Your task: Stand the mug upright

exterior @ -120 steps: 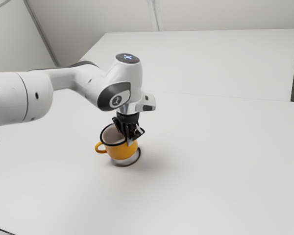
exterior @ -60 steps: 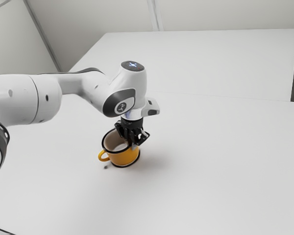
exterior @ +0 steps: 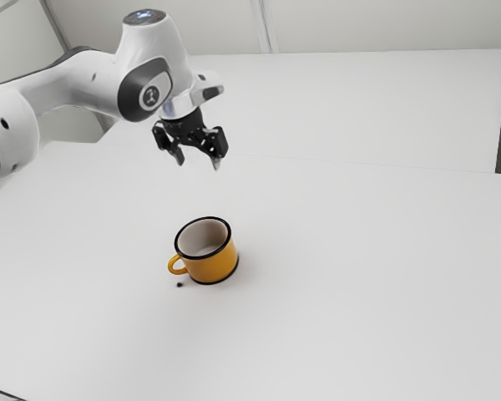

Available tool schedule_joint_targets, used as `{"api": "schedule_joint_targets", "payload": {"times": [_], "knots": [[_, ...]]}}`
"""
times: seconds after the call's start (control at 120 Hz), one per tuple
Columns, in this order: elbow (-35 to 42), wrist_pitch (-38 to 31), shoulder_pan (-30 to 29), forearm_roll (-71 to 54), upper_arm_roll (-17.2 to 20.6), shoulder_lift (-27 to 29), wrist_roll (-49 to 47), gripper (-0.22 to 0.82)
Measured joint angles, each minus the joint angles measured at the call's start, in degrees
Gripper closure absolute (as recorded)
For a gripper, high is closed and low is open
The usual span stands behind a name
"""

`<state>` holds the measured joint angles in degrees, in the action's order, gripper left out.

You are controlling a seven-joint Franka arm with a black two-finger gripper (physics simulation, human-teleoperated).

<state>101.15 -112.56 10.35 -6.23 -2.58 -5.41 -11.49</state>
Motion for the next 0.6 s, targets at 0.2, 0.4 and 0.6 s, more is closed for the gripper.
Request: {"api": "schedule_joint_targets", "payload": {"times": [0.2,0.4,0.6], "knots": [[-11.5,7.8,-0.8,1.7,0.0,-1.9,5.2,0.05],[-16.7,13.6,-0.4,2.2,-2.2,-1.0,9.3,0.03],[-17.0,16.0,3.0,2.7,-7.5,0.2,13.3,0.02]]}}
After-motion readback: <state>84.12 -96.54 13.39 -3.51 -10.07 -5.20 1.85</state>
